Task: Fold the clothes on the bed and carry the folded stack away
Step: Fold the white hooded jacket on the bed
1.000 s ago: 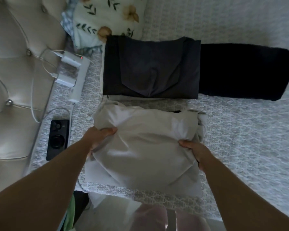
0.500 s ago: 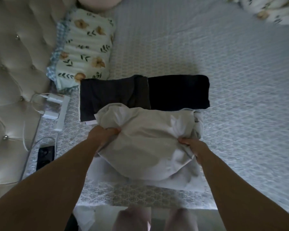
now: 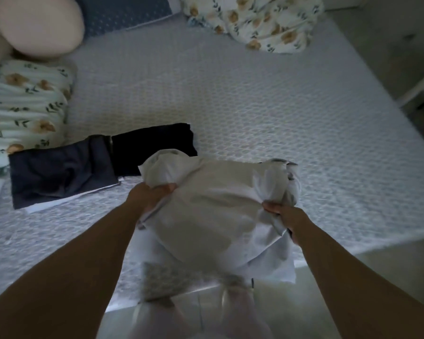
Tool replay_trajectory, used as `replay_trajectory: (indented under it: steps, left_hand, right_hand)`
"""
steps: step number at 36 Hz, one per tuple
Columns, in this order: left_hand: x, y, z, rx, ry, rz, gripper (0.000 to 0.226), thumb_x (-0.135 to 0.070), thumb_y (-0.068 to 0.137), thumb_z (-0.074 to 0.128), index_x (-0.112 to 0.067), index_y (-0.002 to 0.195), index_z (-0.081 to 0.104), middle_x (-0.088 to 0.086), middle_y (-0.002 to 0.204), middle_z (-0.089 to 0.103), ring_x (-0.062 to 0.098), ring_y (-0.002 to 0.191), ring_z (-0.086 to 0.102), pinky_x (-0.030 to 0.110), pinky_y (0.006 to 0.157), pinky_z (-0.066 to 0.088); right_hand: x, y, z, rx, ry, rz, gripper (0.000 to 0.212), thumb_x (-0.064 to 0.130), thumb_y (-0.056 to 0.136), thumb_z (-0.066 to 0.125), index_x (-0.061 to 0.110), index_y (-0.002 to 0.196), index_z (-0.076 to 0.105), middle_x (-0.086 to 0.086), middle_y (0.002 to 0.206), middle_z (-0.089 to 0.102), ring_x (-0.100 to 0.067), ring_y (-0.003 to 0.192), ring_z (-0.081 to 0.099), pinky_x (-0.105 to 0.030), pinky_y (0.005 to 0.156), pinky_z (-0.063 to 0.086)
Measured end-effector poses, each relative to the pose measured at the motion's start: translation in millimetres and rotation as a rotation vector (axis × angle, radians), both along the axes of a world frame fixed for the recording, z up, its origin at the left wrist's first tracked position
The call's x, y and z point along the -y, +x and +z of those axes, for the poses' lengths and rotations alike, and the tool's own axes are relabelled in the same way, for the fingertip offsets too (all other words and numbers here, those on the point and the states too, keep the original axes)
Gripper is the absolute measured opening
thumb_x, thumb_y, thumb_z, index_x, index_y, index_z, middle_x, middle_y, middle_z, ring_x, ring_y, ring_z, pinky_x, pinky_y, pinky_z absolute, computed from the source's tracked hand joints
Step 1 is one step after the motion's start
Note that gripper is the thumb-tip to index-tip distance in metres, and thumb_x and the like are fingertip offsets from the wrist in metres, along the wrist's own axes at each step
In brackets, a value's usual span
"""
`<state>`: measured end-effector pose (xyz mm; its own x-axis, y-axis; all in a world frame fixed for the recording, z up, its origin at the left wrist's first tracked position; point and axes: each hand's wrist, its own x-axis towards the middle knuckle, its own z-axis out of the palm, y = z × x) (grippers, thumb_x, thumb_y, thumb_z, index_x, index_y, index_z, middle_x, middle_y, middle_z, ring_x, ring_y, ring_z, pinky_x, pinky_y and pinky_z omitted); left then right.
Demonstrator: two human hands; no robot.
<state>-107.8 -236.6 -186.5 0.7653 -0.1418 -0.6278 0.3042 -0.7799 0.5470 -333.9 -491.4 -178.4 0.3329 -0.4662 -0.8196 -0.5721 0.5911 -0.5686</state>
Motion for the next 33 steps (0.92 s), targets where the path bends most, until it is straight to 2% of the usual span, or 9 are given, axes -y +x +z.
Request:
replay_trajectory:
  steps: [2, 8, 14, 17, 20, 22, 27, 30, 33]
  left_hand:
    - [34.1, -24.3, 3.1, -0.007, -0.019, -0.012, 0.097, -0.068, 0.063, 0.072, -0.01, 0.136, 0.048, 0.013, 0.137, 0.052, 0.032, 0.121, 0.051, 0.031, 0.081, 0.037]
    - [114.4, -75.7, 4.1, -0.06, -0.105, -0.122, 0.09, -0.061, 0.071, 0.071, -0.006, 0.137, 0.046, 0.015, 0.137, 0.051, 0.032, 0.121, 0.05, 0.033, 0.091, 0.041]
    - [179.7, -97.6, 8.3, -0.065, -0.067, -0.234, 0.094, -0.06, 0.073, 0.07, 0.0, 0.139, 0.04, 0.019, 0.141, 0.045, 0.036, 0.125, 0.046, 0.036, 0.092, 0.041]
    - [211.0, -101.1, 13.8, -0.021, -0.035, -0.358, 0.096, -0.064, 0.073, 0.067, 0.002, 0.138, 0.042, 0.022, 0.14, 0.046, 0.036, 0.125, 0.047, 0.037, 0.098, 0.041]
    - [238.6, -110.4, 19.6, -0.022, -0.032, -0.391, 0.098, -0.066, 0.07, 0.069, 0.001, 0.137, 0.044, 0.021, 0.136, 0.05, 0.035, 0.121, 0.051, 0.035, 0.091, 0.044]
    - [257.9, -118.2, 19.3, -0.007, -0.019, -0.417, 0.098, -0.065, 0.07, 0.069, 0.002, 0.138, 0.043, 0.021, 0.137, 0.049, 0.036, 0.121, 0.05, 0.038, 0.095, 0.044]
    - [311.3, -142.5, 12.5, -0.015, 0.024, -0.423, 0.101, -0.066, 0.07, 0.068, 0.003, 0.139, 0.04, 0.022, 0.138, 0.047, 0.036, 0.123, 0.048, 0.037, 0.096, 0.041]
    - [347.1, -162.6, 5.8, -0.037, 0.013, -0.379, 0.103, -0.064, 0.071, 0.07, 0.002, 0.141, 0.036, 0.022, 0.142, 0.042, 0.037, 0.128, 0.043, 0.041, 0.105, 0.038]
    - [381.2, -185.0, -3.6, -0.067, -0.005, -0.318, 0.1, -0.061, 0.07, 0.072, 0.001, 0.141, 0.038, 0.02, 0.142, 0.044, 0.036, 0.127, 0.044, 0.043, 0.106, 0.038]
  right_hand:
    - [29.9, -26.4, 8.2, -0.013, -0.023, -0.029, 0.035, 0.016, 0.062, 0.085, 0.002, 0.089, 0.067, -0.009, 0.086, 0.07, -0.023, 0.076, 0.066, -0.03, 0.063, 0.051]
    - [95.7, -90.8, 17.6, -0.004, -0.07, -0.182, 0.05, 0.013, 0.062, 0.085, -0.003, 0.105, 0.066, -0.017, 0.105, 0.069, -0.031, 0.098, 0.065, -0.041, 0.096, 0.049]
    - [121.9, -139.8, 13.9, -0.033, -0.122, -0.319, 0.065, 0.024, 0.052, 0.09, -0.002, 0.106, 0.066, -0.015, 0.105, 0.069, -0.03, 0.096, 0.065, -0.042, 0.096, 0.049]
    - [130.1, -159.1, 10.4, -0.039, -0.121, -0.368, 0.059, 0.026, 0.053, 0.091, -0.002, 0.099, 0.067, -0.015, 0.103, 0.069, -0.03, 0.095, 0.065, -0.043, 0.096, 0.049]
    - [145.1, -177.5, 6.0, -0.049, -0.131, -0.411, 0.064, 0.029, 0.055, 0.09, -0.002, 0.105, 0.066, -0.017, 0.108, 0.067, -0.032, 0.098, 0.064, -0.045, 0.096, 0.049]
    - [158.2, -189.6, 4.1, -0.038, -0.127, -0.428, 0.067, 0.031, 0.054, 0.09, -0.002, 0.107, 0.064, -0.016, 0.108, 0.067, -0.031, 0.098, 0.065, -0.044, 0.096, 0.049]
    - [206.1, -213.9, -1.1, -0.036, -0.115, -0.456, 0.044, 0.026, 0.059, 0.088, 0.003, 0.088, 0.065, -0.014, 0.101, 0.069, -0.025, 0.089, 0.065, -0.037, 0.093, 0.05]
    - [246.2, -228.8, -8.4, -0.038, -0.122, -0.442, 0.044, 0.025, 0.059, 0.088, 0.004, 0.091, 0.066, -0.01, 0.098, 0.069, -0.027, 0.095, 0.064, -0.04, 0.098, 0.047]
    - [292.6, -243.8, -14.0, -0.042, -0.116, -0.414, 0.038, 0.025, 0.057, 0.089, 0.008, 0.082, 0.066, -0.004, 0.089, 0.068, -0.025, 0.093, 0.064, -0.041, 0.097, 0.048]
